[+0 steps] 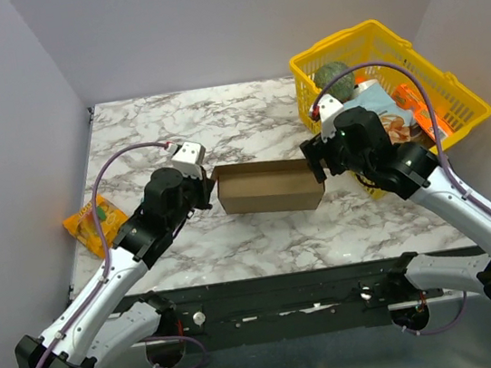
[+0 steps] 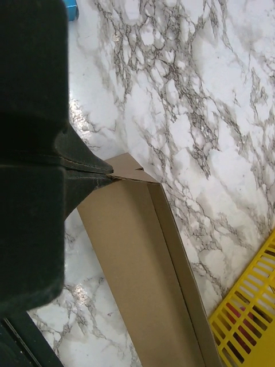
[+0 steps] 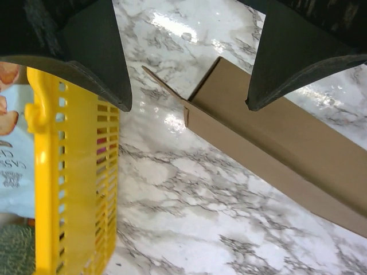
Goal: Fold the paper box
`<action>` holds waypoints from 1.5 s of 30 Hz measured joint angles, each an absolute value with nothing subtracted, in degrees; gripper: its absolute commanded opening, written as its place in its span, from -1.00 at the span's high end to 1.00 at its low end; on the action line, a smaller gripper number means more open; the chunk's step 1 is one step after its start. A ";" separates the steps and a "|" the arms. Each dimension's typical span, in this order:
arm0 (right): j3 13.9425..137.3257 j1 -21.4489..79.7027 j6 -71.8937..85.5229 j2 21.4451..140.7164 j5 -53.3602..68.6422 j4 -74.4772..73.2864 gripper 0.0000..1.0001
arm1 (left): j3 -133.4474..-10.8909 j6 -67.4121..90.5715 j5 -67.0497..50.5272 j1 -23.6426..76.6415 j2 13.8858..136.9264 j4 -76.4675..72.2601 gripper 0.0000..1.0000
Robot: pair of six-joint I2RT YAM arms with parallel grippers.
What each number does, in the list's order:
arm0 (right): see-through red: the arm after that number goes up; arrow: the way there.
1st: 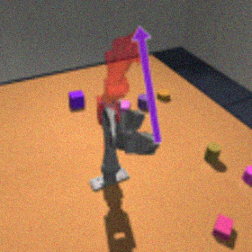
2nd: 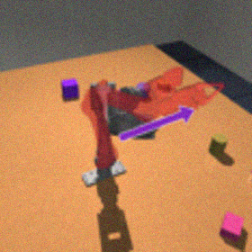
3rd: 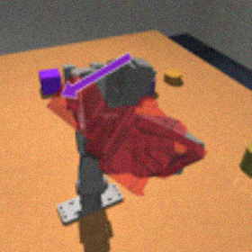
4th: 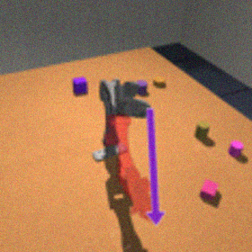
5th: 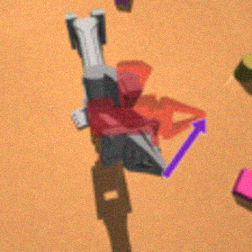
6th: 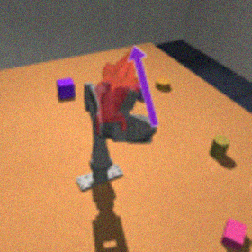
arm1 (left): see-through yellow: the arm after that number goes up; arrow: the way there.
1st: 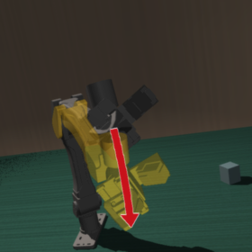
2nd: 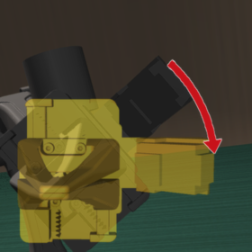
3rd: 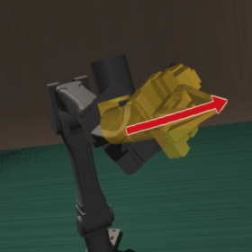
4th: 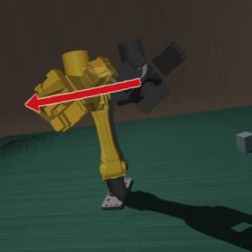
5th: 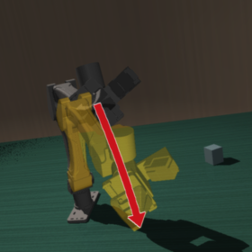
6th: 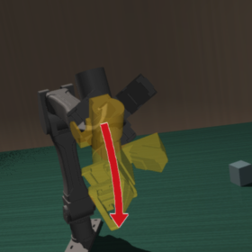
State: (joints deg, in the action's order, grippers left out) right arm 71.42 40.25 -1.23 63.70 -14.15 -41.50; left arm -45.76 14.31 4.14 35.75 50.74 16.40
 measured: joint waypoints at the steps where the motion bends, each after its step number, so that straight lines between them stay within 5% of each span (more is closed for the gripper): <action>1: 71.13 39.57 -1.04 63.61 -14.28 -41.91 -0.65 | -45.87 14.22 4.14 35.75 50.85 16.43 1.00; 18: 67.88 37.01 -0.34 63.11 -15.18 -45.01 0.06 | -47.72 13.02 4.36 35.75 52.60 17.74 1.00; 22: 67.85 36.99 -0.43 63.09 -15.18 -45.15 0.60 | -48.12 12.91 4.49 35.75 53.04 18.09 1.00; 25: 67.85 36.88 -0.19 63.11 -15.07 -45.17 0.73 | -48.27 12.91 4.56 35.75 53.34 18.11 1.00; 35: 68.01 36.71 5.13 64.01 -12.88 -45.25 0.97 | -48.64 14.85 4.54 35.68 54.35 17.85 1.00; 45: 68.77 36.29 10.87 65.08 -12.10 -44.88 0.99 | -49.50 16.56 4.60 35.31 56.34 17.08 1.00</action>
State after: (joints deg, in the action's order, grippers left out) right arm 68.77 36.29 10.87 65.08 -12.10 -44.88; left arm -49.50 16.56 4.60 35.31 56.34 17.08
